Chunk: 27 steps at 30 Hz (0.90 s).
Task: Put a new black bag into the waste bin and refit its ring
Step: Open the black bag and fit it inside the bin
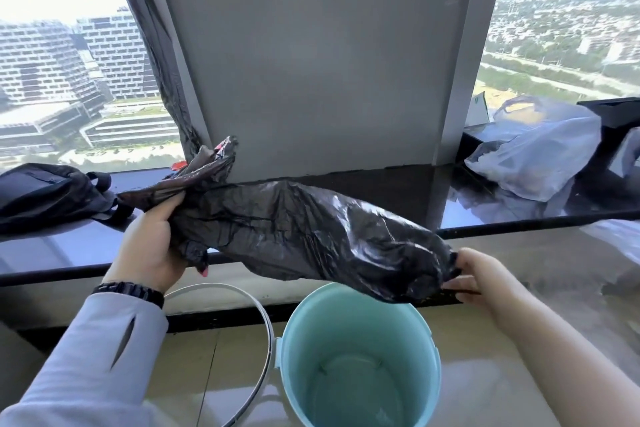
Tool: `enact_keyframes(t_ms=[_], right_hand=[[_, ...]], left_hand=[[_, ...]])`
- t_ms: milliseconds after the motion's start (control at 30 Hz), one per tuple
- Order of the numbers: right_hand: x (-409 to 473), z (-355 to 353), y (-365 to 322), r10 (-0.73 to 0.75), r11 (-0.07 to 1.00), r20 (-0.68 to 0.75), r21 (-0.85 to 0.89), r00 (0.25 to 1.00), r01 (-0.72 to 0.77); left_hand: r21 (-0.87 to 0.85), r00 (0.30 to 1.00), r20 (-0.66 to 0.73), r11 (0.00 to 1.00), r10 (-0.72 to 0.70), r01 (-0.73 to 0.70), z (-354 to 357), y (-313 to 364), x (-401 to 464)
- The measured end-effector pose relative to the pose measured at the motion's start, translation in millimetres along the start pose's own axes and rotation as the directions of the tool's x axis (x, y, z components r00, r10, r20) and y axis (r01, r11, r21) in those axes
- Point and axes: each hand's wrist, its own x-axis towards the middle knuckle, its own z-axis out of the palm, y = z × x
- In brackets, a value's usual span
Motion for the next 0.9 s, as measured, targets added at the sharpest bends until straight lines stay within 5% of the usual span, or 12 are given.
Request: enact_keyframes(t_ms=[100,167,233,433,533,667,900], right_hand=[[-29.5,40.5,12.6,0.285,0.951,-0.18,0.179,0.942,-0.253],[-62.0,73.3,24.5,0.5,0.803,0.103,0.315,0.86,-0.505],[-77.5,94.1,36.1,0.498,0.732,0.364,0.31,0.787,-0.607],[-67.8,90.5,33.1,0.253,0.919,0.225,0.247,0.941,-0.307],[-73.6,103.4,45.0,0.171,0.983,0.213,-0.095,0.962,-0.154],[-101.0,129.3,46.8,-0.077,0.863,0.307,-0.456,0.949,0.217],[-122.9,150.3,60.6,-0.268,0.677,0.199,-0.657,0.943,0.331]], left_hand=[[0.04,1.0,0.021,0.999,0.018,-0.019,8.6,-2.1,-1.9],[0.033,0.999,0.002,0.999,0.035,-0.035,9.8,-5.8,-0.9],[0.031,1.0,-0.001,0.999,0.023,-0.023,9.6,-9.3,-1.1],[0.083,0.999,-0.004,0.995,-0.051,0.051,3.7,-8.9,-6.3],[0.119,0.997,0.062,0.992,-0.054,0.046,12.5,-3.9,-9.5],[0.151,0.998,0.065,0.988,0.022,-0.031,44.4,-6.3,-15.8],[0.149,0.979,-0.078,0.973,0.187,-0.175,83.3,-7.7,-35.9]])
